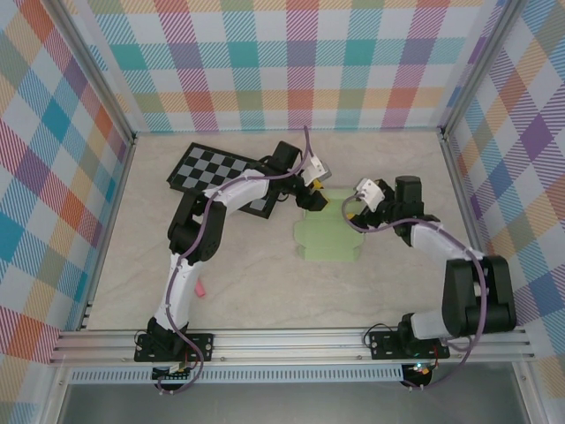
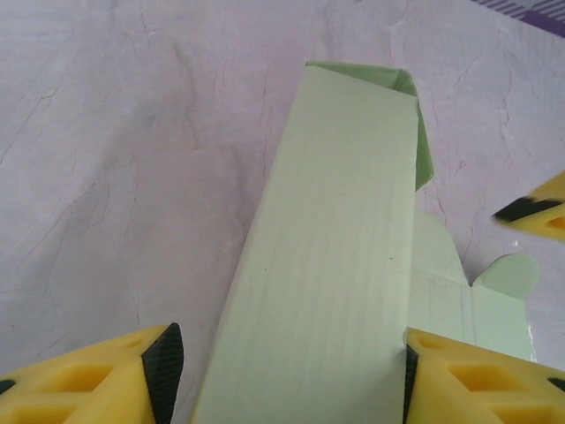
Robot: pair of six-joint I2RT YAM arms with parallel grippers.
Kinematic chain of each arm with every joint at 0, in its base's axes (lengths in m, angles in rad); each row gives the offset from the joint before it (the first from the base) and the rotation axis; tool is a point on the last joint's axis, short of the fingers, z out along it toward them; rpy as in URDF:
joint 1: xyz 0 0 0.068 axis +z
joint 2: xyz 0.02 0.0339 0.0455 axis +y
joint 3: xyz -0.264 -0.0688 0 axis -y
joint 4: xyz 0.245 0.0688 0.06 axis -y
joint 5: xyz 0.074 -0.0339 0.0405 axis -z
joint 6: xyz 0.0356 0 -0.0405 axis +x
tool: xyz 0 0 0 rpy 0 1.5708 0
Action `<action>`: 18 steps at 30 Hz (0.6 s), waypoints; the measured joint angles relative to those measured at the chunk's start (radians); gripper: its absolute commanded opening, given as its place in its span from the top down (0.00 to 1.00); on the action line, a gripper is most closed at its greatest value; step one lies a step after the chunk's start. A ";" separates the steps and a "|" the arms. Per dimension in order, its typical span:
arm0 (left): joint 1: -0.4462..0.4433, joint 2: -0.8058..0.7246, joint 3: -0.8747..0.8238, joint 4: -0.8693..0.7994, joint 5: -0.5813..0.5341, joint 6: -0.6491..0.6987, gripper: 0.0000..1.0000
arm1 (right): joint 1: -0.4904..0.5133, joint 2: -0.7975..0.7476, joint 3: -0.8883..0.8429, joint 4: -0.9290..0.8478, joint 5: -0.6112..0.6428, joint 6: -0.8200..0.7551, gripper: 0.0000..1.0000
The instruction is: Fold the paper box
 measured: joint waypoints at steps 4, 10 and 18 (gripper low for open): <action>0.000 -0.011 -0.002 0.019 0.034 -0.039 0.33 | 0.000 -0.212 -0.109 0.056 0.156 0.266 0.00; 0.002 -0.091 0.004 0.018 0.069 -0.063 0.32 | -0.038 -0.344 -0.124 0.012 0.242 0.546 0.03; 0.014 -0.061 0.207 -0.045 0.025 -0.010 0.33 | -0.103 0.019 -0.082 -0.027 0.070 0.466 0.17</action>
